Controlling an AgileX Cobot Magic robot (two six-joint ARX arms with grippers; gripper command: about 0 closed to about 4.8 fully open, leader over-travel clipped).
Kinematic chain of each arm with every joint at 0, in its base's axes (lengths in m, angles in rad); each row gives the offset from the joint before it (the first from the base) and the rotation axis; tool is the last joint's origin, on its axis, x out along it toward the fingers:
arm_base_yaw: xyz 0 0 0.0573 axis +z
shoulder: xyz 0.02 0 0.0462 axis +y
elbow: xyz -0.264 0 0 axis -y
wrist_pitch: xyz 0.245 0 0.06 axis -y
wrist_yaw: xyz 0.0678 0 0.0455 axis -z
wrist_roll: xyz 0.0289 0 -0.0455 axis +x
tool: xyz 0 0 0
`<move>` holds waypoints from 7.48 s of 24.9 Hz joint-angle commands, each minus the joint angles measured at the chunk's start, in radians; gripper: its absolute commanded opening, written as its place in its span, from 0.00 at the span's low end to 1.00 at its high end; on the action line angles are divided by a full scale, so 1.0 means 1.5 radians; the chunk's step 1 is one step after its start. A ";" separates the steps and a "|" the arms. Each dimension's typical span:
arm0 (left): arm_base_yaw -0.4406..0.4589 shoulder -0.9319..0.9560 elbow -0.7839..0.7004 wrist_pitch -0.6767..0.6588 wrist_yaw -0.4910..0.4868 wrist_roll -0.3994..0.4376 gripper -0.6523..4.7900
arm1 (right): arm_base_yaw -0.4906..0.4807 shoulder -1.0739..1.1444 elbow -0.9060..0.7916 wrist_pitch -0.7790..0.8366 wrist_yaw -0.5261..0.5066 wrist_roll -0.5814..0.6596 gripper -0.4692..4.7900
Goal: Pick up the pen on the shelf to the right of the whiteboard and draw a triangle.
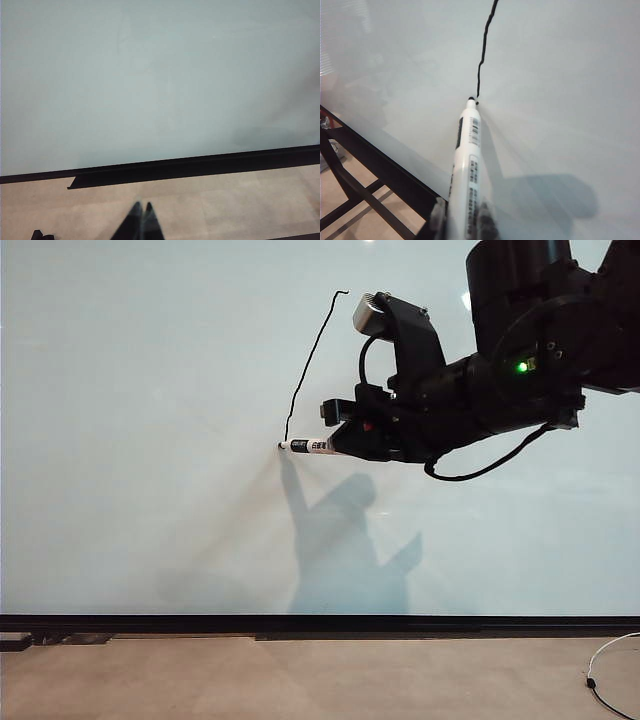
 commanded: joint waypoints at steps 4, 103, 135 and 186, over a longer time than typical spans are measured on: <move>0.000 0.000 0.002 0.004 0.000 0.001 0.11 | -0.001 -0.002 0.005 0.027 0.048 -0.002 0.08; 0.000 0.000 0.002 0.004 0.000 0.001 0.11 | -0.153 -0.240 -0.169 -0.006 0.125 -0.120 0.08; 0.000 0.000 0.002 0.004 0.000 0.001 0.11 | -0.131 -0.264 -0.166 0.007 0.115 -0.145 0.08; 0.000 0.000 0.002 0.004 0.000 0.001 0.11 | -0.079 -0.293 -0.086 0.001 0.088 -0.177 0.08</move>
